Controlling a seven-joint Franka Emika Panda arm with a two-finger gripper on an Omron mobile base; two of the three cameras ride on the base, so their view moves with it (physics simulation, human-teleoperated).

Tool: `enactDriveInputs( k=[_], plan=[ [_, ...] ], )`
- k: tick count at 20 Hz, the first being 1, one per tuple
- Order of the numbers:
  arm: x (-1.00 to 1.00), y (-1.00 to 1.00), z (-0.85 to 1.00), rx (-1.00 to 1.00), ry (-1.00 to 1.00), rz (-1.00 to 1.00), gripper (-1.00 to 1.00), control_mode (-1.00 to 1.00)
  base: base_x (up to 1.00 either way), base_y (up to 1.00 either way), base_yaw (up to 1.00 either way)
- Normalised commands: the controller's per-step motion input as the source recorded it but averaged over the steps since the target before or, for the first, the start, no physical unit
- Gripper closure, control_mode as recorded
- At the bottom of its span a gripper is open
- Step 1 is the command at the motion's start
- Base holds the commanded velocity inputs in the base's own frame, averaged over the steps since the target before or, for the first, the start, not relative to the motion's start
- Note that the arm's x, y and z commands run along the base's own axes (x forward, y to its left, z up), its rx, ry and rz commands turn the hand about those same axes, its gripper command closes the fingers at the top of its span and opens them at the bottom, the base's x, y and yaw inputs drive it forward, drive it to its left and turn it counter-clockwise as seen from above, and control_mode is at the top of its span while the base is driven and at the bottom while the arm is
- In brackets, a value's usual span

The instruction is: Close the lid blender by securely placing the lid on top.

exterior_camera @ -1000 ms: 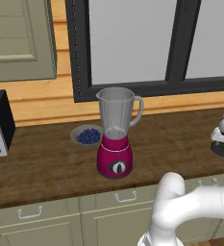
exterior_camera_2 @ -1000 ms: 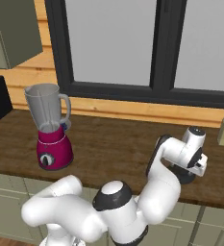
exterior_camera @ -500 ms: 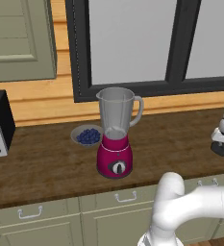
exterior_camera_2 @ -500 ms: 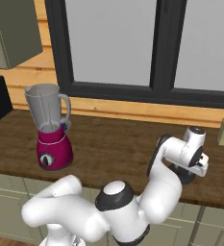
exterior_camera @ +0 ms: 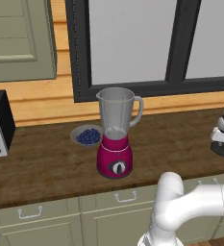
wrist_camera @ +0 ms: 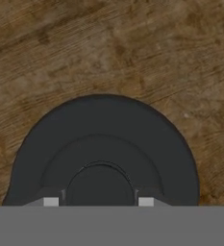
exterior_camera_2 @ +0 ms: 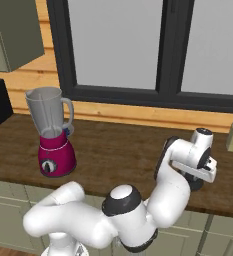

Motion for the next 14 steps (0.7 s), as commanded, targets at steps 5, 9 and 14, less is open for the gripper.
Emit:
enactDriveInputs(
  k=[5, 9, 14],
  plan=[
    [-0.26, 0.06, -0.44, 0.0, -0.01, 0.0, 1.0, -1.0, 0.0, 0.0, 0.0],
    [-0.28, 0.01, -0.04, 0.0, -0.01, 0.0, 1.0, -1.0, 0.0, 0.0, 0.0],
    [-0.33, 0.0, 0.56, 0.0, 0.0, 0.03, 1.0, -1.0, 0.0, 0.0, 0.0]
  ],
)
